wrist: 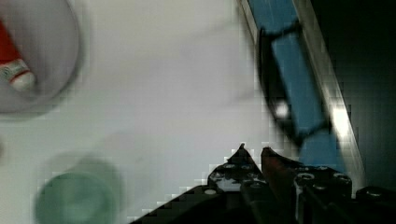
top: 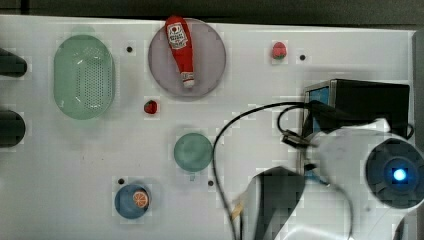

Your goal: Flap open oven.

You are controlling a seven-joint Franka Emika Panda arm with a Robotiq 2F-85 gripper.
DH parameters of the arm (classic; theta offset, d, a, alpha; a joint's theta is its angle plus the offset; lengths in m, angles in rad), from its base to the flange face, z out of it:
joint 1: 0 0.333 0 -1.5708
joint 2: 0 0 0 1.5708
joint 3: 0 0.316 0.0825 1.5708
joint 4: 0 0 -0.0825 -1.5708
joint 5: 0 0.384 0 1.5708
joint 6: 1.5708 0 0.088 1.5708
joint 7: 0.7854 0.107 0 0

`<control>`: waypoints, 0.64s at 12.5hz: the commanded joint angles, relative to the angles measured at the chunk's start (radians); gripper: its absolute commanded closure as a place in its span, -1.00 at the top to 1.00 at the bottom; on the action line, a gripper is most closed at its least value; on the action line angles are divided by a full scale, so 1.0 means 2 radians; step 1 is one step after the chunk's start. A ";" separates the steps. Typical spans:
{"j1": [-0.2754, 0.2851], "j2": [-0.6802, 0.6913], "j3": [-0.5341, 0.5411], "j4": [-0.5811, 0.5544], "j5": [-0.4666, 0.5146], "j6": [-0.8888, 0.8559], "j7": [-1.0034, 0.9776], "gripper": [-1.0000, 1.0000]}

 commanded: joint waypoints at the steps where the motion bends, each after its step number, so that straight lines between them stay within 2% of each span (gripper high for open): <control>1: -0.013 0.043 -0.043 -0.004 0.002 0.063 -0.230 -0.65; 4: -0.015 0.091 -0.062 -0.004 0.002 0.115 -0.251 -0.65; 8: -0.015 0.139 -0.062 -0.005 0.006 0.129 -0.250 -0.65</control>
